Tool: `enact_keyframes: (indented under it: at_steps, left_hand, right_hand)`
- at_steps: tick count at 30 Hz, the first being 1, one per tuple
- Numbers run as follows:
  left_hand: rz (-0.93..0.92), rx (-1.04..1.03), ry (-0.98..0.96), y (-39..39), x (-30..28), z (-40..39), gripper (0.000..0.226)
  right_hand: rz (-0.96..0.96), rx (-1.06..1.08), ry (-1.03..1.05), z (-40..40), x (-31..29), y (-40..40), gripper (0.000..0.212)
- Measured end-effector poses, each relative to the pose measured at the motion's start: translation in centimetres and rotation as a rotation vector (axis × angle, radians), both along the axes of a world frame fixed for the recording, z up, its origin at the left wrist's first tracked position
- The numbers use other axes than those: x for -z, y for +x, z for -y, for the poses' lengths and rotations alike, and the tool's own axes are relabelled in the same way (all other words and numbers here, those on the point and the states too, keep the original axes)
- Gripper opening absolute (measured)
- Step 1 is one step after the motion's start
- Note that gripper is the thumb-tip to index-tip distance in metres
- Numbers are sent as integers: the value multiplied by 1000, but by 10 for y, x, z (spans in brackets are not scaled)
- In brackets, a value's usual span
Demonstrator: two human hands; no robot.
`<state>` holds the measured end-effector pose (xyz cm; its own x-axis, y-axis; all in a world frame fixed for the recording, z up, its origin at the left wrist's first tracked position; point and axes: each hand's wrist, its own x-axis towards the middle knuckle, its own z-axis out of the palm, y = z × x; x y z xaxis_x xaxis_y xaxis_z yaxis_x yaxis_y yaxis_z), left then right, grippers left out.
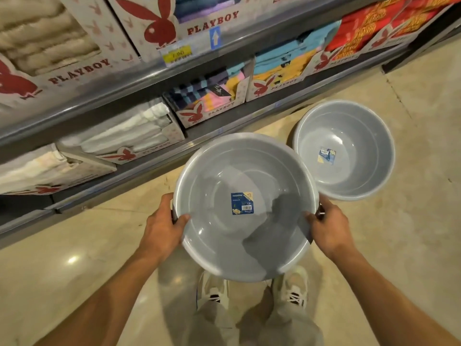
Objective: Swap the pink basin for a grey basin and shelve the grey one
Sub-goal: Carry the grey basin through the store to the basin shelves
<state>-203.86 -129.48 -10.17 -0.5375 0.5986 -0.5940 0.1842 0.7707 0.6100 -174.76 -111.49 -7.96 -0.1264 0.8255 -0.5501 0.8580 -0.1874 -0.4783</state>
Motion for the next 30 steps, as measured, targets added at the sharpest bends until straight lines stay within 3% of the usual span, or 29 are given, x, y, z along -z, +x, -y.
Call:
enact_keyframes:
  at_steps: [11,24,30]
  left_hand:
    - [-7,-50,-91,8,69,-17,47]
    - [-236,63,-262,8,100,-22,39]
    - [18,-137,-286,6,118,-23,44]
  right_hand:
    - [41,-83,-32,-21,86,-3,30]
    - [103,-122,-88,-21,124,0,30]
    - [48,-29,-166,-17,129,3,42]
